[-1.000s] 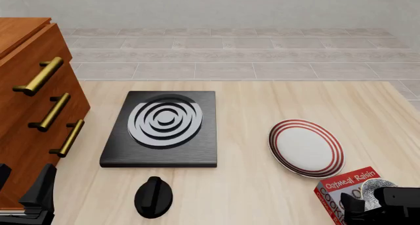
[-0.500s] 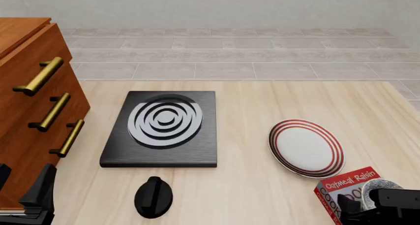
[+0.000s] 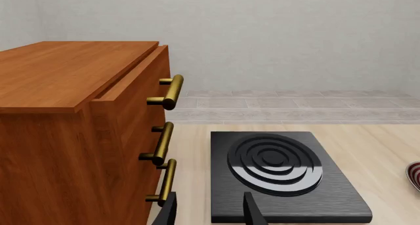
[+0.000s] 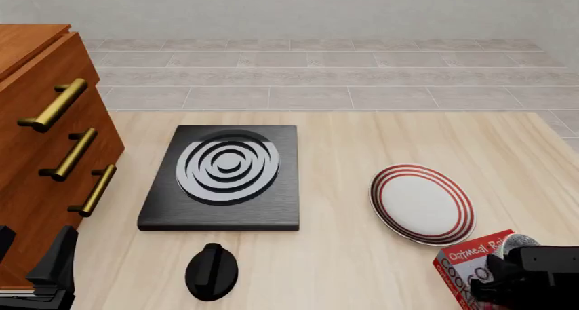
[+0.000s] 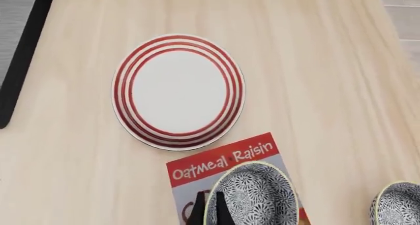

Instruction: Pick the akita bowl on the cookies box and place it on the plate.

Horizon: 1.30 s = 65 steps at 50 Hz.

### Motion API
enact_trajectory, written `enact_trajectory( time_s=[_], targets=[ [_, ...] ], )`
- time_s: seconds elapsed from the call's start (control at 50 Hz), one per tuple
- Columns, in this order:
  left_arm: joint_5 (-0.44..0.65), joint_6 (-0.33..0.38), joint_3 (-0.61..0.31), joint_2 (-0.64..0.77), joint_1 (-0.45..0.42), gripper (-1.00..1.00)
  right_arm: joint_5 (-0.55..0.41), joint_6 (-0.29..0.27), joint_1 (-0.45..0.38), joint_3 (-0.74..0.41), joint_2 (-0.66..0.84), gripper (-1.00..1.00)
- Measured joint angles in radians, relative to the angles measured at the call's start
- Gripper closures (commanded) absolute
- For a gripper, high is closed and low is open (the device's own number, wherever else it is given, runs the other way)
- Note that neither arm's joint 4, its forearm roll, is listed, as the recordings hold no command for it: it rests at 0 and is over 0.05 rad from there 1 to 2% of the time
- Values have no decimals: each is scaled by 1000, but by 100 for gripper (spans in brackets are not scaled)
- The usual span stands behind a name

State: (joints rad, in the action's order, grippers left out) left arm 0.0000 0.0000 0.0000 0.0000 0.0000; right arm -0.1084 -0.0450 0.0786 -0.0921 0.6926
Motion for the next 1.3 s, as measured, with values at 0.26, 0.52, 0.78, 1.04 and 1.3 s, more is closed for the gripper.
enact_trajectory(
  time_s=[0.26,0.52,0.78,1.04,1.3],
  targets=[
    [0,0,0,0,0,-100,-137,-137,-12,-181,-35,100],
    [0,0,0,0,0,-100,-186,-244,-38,-316,-13,100],
    [0,0,0,0,0,-100,-111,-300,-73,-356,99,100],
    [0,0,0,0,0,-100,-36,-351,-98,-380,215,100],
    [0,0,0,0,0,-100,0,-418,-106,-400,297,100]
  ],
)
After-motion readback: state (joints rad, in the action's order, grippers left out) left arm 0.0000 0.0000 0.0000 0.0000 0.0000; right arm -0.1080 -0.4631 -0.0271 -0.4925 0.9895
